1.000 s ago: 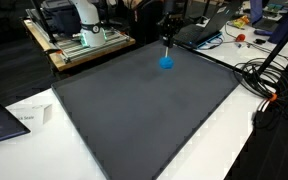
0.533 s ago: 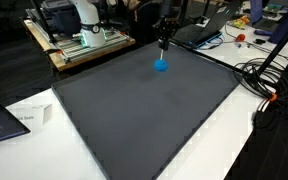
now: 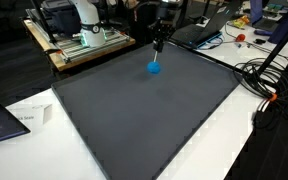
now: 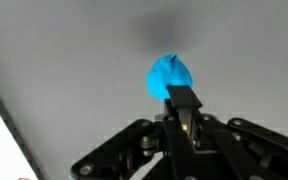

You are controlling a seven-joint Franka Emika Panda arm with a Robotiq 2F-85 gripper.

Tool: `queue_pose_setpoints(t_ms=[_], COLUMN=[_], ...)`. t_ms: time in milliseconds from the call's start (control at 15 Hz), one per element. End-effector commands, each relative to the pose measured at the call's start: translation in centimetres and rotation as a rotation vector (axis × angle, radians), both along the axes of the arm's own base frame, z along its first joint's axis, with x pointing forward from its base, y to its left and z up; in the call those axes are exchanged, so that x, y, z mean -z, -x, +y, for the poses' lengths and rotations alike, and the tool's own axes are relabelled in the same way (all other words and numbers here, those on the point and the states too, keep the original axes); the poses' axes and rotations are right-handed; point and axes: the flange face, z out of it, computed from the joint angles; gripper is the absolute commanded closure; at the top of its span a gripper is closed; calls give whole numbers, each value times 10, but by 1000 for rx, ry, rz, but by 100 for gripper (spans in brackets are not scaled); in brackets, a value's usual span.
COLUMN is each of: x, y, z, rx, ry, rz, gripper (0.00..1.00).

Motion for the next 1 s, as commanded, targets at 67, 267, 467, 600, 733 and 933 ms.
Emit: queue_pose_setpoints(t_ms=[67,267,467,600,733,933], x=[-7,-2,-5,-6,-3,4], y=[7,6,8,9,8,4], z=[6,6,8,7,5,-1], rx=[-103,-80,-143,-177,-152,-54], ry=[-108,-95,-159,-192,-179,-88], rz=[2,27,17,3,11,17], gripper=[97,97,97,97,97,97])
